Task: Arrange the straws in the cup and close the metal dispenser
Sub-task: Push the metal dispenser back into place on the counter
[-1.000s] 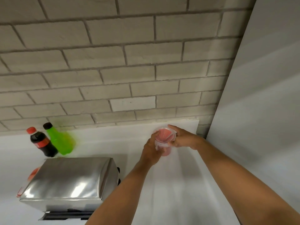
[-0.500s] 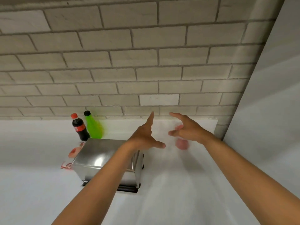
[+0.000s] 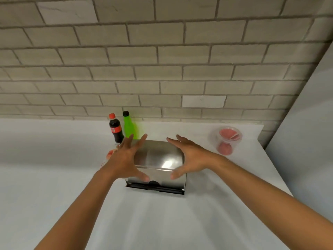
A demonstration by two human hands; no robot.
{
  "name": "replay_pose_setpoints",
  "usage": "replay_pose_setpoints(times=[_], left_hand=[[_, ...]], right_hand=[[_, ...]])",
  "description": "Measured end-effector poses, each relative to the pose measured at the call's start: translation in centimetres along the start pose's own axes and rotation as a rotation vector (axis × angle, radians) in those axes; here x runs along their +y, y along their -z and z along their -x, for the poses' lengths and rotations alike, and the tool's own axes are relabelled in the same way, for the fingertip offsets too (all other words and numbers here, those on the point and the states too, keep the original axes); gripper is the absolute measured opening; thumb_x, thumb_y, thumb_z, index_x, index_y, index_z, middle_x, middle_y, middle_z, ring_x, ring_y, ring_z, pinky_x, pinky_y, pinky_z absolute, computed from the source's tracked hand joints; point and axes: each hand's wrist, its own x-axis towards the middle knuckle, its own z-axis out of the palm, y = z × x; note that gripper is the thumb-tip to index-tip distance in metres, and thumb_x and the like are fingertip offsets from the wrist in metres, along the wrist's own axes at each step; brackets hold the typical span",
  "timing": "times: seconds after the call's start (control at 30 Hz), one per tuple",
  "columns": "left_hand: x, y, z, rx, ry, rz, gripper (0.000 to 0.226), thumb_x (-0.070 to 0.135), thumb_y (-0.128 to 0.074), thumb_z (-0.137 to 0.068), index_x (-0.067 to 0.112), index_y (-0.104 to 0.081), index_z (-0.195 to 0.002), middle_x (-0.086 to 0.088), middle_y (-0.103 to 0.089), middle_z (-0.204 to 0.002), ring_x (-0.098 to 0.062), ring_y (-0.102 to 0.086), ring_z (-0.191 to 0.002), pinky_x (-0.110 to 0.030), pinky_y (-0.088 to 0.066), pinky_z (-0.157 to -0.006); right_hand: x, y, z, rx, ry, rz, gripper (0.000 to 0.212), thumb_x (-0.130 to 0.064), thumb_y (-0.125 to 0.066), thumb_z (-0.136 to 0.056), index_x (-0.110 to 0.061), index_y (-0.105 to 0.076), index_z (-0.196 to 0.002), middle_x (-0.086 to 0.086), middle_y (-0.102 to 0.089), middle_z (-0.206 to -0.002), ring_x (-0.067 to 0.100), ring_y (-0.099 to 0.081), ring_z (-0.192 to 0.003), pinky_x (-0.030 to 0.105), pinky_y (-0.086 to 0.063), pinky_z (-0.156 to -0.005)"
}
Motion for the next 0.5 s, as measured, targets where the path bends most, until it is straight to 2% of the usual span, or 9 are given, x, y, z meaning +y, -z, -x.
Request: replay_pose_setpoints(times=[0.1, 0.2, 0.23, 0.3, 0.37, 0.43, 0.5], left_hand=[[-1.6, -1.1, 0.5, 0.025, 0.006, 0.024, 0.154, 0.088, -0.083, -0.032, 0.071, 0.015, -0.151, -0.006, 0.005, -0.177, -0.036, -0.006, -0.162, -0.062, -0.029, -0.122], [-2.1, -2.0, 0.6, 0.034, 0.008, 0.114, 0.163, 0.073, -0.093, -0.037, 0.064, 0.02, -0.154, -0.007, 0.009, -0.176, -0.035, -0.002, -0.162, -0.063, -0.031, -0.12], [-2.2, -2.3, 0.6, 0.04, 0.006, 0.143, 0.165, 0.067, -0.096, -0.039, 0.062, 0.022, -0.154, -0.007, 0.009, -0.176, -0.034, -0.001, -0.162, -0.065, -0.033, -0.118], [-2.6, -2.8, 0.5, 0.065, -0.006, 0.157, 0.165, 0.055, -0.101, -0.044, 0.06, 0.021, -0.156, -0.008, 0.002, -0.175, -0.036, -0.009, -0.16, -0.065, -0.038, -0.114], [-3.0, -3.3, 0.2, 0.097, -0.027, 0.161, 0.159, 0.042, -0.102, -0.051, 0.056, 0.012, -0.16, -0.011, -0.013, -0.171, -0.039, -0.031, -0.151, -0.059, -0.048, -0.106], [-3.3, -3.8, -0.2, 0.135, -0.046, 0.163, 0.148, 0.032, -0.101, -0.054, 0.049, -0.002, -0.163, -0.013, -0.028, -0.162, -0.039, -0.051, -0.131, -0.049, -0.056, -0.096], [-3.3, -4.3, -0.5, 0.174, -0.065, 0.152, 0.139, 0.028, -0.1, -0.055, 0.044, -0.014, -0.164, -0.016, -0.031, -0.159, -0.04, -0.054, -0.124, -0.045, -0.058, -0.092]], right_hand=[[-1.1, -1.7, -0.2, 0.026, -0.045, 0.089, 0.147, -0.066, -0.094, -0.055, -0.049, 0.001, -0.166, -0.006, 0.018, -0.177, 0.02, 0.012, -0.163, 0.044, -0.016, -0.131], [-1.9, -3.6, -0.4, 0.088, -0.152, 0.118, 0.145, -0.06, -0.095, -0.061, -0.043, 0.001, -0.168, 0.003, 0.024, -0.175, 0.031, 0.016, -0.163, 0.049, -0.019, -0.13], [-2.0, -4.2, -0.5, 0.118, -0.197, 0.116, 0.143, -0.056, -0.095, -0.065, -0.042, 0.002, -0.168, 0.006, 0.024, -0.175, 0.036, 0.012, -0.163, 0.05, -0.024, -0.129], [-2.2, -5.1, -0.5, 0.181, -0.285, 0.09, 0.138, -0.05, -0.093, -0.07, -0.042, 0.004, -0.168, 0.013, 0.021, -0.175, 0.043, -0.009, -0.162, 0.047, -0.036, -0.124], [-2.3, -5.9, -0.6, 0.233, -0.347, 0.052, 0.138, -0.047, -0.093, -0.07, -0.045, 0.005, -0.167, 0.02, 0.01, -0.176, 0.044, -0.035, -0.154, 0.043, -0.047, -0.114], [-2.2, -6.5, -0.7, 0.256, -0.367, -0.001, 0.14, -0.043, -0.094, -0.069, -0.049, 0.006, -0.166, 0.021, -0.016, -0.171, 0.039, -0.054, -0.139, 0.041, -0.055, -0.105], [-1.8, -6.9, -0.8, 0.276, -0.354, -0.083, 0.142, -0.035, -0.095, -0.068, -0.054, 0.008, -0.164, 0.014, -0.042, -0.152, 0.031, -0.062, -0.122, 0.041, -0.058, -0.098]])
